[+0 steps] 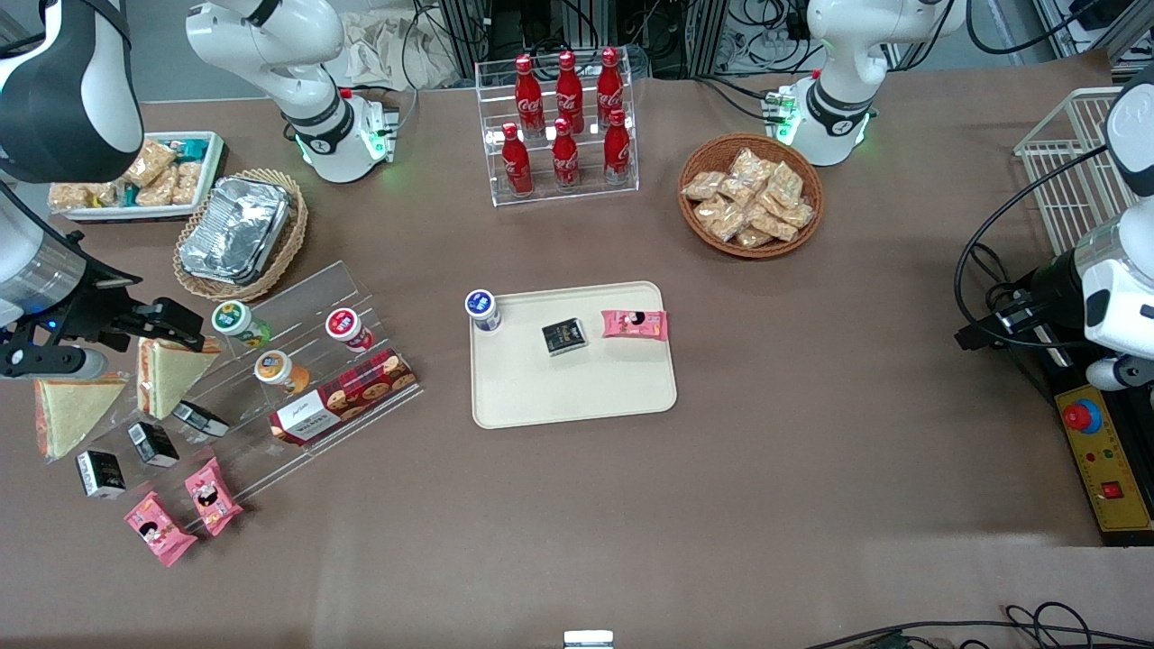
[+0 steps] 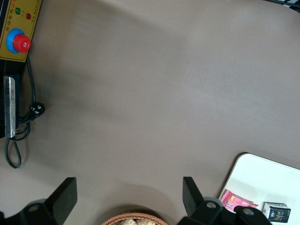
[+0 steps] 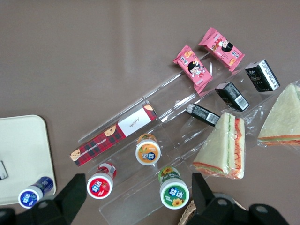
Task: Place sandwich on tray
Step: 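Move the right gripper over the wrapped triangle sandwiches in the display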
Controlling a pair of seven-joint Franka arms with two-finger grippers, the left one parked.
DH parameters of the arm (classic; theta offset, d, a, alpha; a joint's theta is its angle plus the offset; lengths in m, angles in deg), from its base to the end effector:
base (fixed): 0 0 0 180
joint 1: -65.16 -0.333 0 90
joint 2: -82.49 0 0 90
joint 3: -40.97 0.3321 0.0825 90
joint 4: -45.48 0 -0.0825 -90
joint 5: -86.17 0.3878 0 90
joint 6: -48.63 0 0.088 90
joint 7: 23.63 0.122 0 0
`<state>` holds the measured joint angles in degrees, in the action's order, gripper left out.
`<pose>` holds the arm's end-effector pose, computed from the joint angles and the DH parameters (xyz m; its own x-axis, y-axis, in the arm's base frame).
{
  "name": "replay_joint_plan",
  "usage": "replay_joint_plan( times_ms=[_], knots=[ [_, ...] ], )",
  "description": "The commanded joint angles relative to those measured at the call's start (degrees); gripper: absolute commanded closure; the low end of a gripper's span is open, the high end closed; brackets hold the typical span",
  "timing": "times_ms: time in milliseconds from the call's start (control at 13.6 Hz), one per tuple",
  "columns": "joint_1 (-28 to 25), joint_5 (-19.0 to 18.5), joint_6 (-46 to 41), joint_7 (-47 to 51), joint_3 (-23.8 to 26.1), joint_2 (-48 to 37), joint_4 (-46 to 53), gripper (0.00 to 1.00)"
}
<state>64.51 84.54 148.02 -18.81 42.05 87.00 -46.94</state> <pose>0.5963 0.0146 0.5746 0.9978 -0.0494 0.0450 -0.0505 -0.9985 0.0231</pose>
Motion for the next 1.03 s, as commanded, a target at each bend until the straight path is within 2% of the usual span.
replay_joint_plan(
  times_ms=[0, 441, 956],
  knots=[
    [0.7, -0.3, -0.3, 0.6, 0.4, 1.0, 1.2, 0.0],
    [0.8, -1.3, 0.5, 0.3, -1.7, 0.6, 1.2, 0.0],
    [0.7, -1.0, 4.1, -0.2, -14.7, 3.0, 1.6, 0.0]
  ],
)
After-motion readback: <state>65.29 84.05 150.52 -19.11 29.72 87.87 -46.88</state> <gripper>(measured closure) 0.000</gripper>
